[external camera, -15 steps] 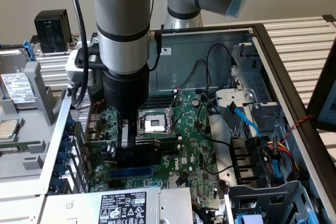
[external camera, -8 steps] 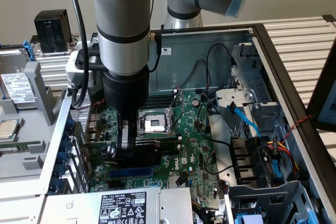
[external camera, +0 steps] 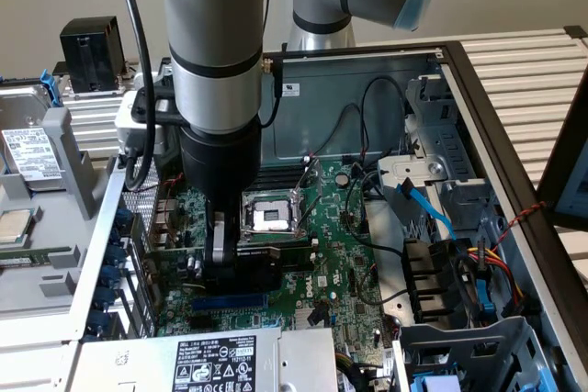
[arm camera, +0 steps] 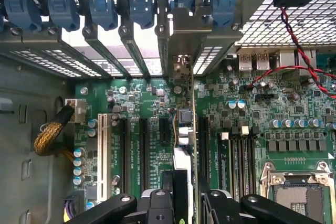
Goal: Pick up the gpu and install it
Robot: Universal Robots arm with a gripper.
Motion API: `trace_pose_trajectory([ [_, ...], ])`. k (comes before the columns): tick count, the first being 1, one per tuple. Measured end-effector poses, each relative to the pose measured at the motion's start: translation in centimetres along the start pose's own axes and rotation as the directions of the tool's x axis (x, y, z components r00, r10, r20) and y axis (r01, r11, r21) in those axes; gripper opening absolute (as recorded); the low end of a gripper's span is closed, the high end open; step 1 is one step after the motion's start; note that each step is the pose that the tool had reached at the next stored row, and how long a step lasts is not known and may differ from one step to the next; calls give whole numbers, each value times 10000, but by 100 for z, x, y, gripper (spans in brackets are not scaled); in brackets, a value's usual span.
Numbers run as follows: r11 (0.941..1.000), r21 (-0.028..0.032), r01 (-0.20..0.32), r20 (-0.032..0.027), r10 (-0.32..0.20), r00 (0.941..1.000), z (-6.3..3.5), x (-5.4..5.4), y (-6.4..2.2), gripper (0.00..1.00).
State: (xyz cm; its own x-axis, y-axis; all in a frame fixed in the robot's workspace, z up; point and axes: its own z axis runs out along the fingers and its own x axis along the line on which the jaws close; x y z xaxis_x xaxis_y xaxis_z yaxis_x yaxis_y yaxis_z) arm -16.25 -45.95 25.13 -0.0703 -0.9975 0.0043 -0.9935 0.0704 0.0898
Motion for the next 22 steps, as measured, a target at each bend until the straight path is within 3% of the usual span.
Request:
trace_pose_trajectory([
  [22, 10000, 13, 0, 2, 0, 10000, 5, 3, 43, 27],
])
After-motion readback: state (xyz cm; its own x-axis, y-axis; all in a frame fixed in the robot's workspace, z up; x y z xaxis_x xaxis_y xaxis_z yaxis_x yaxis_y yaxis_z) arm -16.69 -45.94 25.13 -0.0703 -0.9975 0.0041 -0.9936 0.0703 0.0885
